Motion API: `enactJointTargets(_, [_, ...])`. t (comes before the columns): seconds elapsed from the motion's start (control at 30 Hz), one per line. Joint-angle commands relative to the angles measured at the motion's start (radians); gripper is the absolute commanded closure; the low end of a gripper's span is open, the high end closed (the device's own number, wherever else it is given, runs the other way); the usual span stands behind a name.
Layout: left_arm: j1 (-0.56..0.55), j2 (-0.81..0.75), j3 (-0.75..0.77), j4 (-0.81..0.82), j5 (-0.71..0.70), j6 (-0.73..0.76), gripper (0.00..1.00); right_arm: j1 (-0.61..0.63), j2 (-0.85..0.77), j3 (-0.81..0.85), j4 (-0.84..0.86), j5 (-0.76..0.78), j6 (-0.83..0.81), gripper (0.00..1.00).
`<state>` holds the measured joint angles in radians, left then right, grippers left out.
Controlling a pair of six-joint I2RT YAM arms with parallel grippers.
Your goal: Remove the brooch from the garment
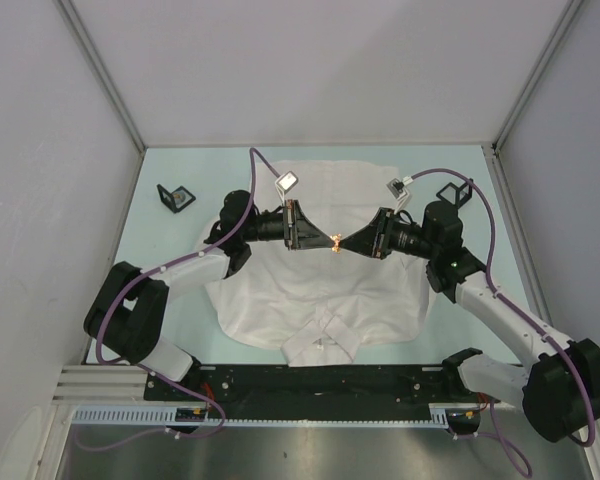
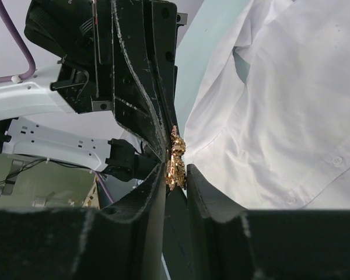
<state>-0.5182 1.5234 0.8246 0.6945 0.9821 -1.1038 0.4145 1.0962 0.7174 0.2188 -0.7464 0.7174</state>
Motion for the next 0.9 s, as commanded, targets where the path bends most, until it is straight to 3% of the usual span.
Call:
enactJointTargets(0.0, [0.003, 0.000, -0.005, 0.060, 0.024, -0.007, 1.00, 0.009, 0.002, 0.001, 0.044, -0.001, 0.002, 0.79])
enactJointTargets(0.57, [0.003, -0.014, -0.007, 0.046, 0.026, 0.016, 1.00, 0.038, 0.036, 0.001, 0.051, 0.027, 0.013, 0.82])
enactJointTargets(0.77, [0.003, -0.032, -0.002, -0.001, 0.003, 0.056, 0.99, 0.035, 0.014, 0.001, -0.002, 0.080, 0.005, 0.86])
enactJointTargets(0.87, [0.003, -0.058, 0.011, -0.106, -0.026, 0.120, 1.00, 0.038, 0.001, 0.002, -0.033, 0.136, 0.023, 0.89])
